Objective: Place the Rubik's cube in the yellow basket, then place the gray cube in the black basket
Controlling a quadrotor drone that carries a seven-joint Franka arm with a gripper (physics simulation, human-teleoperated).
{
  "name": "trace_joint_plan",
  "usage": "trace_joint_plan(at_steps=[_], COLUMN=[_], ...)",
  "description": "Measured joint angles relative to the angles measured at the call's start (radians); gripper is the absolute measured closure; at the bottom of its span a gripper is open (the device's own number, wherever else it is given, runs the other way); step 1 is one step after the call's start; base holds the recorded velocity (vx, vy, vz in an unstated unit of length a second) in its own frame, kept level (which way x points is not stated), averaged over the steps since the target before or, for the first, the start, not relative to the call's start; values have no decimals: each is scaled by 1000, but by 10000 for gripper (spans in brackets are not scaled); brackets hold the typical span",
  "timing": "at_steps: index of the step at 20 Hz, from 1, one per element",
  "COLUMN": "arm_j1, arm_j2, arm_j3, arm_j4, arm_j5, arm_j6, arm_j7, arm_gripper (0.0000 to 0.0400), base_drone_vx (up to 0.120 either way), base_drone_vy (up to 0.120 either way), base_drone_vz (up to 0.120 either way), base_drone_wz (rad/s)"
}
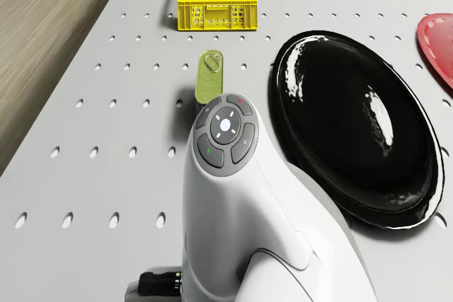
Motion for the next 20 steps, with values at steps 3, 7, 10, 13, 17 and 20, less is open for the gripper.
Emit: trace_joint_plan(at_steps=[3, 7, 10, 13, 17, 20], arm_j1=[-3, -7, -10, -12, -15, -17], arm_j2=[-5, -14, -22, -31, -43, -51], arm_j3=[39, 69, 82, 89, 94, 96], arm_j4=[-7, -11, -12, -12, -12, -12], arm_j5=[38, 71, 85, 94, 103, 107], arm_j6=[-9, -11, -7, -1, 9, 16], arm_j7=[6, 12, 15, 17, 19, 21], arm_gripper=[75, 75, 75, 75, 75, 75], base_drone_vx=[0, 0, 0, 0, 30, 120], base_drone_vy=[0, 0, 0, 0, 0, 27], base_drone_vz=[120, 120, 120, 120, 120, 13], base_drone_wz=[0, 0, 0, 0, 0, 0])
